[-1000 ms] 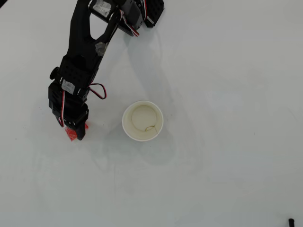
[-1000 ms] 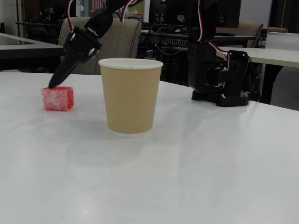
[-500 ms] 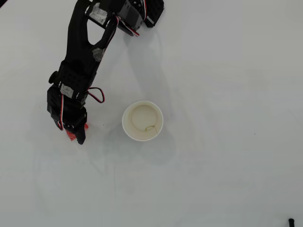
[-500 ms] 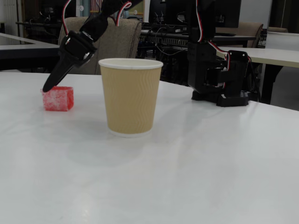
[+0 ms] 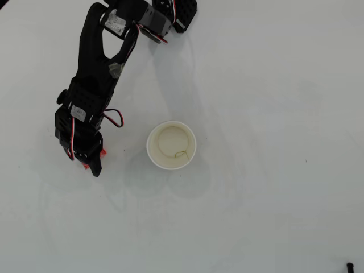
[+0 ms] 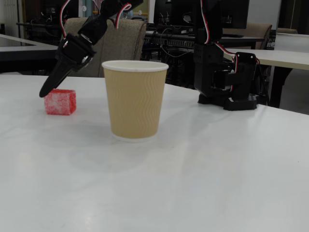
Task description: Grasp a red cube and put it in the cup.
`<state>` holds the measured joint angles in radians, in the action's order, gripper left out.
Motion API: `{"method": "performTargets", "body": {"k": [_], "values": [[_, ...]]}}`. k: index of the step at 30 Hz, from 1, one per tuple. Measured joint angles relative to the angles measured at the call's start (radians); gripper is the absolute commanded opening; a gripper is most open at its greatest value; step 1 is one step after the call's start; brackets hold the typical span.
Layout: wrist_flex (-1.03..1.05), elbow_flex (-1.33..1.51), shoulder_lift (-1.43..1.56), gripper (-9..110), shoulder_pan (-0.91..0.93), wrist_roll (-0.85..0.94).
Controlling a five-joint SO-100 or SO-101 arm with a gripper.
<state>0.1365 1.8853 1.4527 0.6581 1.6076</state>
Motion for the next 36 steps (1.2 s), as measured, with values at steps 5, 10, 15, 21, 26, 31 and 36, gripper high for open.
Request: {"method": "performTargets", "body": {"k": [5, 10, 15, 21, 26, 31, 36], "values": [[0.002, 0.000, 0.000, 29, 0.000, 0.000], [0.028, 0.000, 0.000, 29, 0.002, 0.002], [0.049, 0.000, 0.000, 29, 0.032, 0.002], [0.049, 0.000, 0.000, 29, 0.044, 0.002], [0.057, 0.000, 0.000, 29, 0.048, -0.003], [0.057, 0.000, 0.000, 29, 0.044, 0.009], [0.057, 0.000, 0.000, 29, 0.028, 0.009]]}}
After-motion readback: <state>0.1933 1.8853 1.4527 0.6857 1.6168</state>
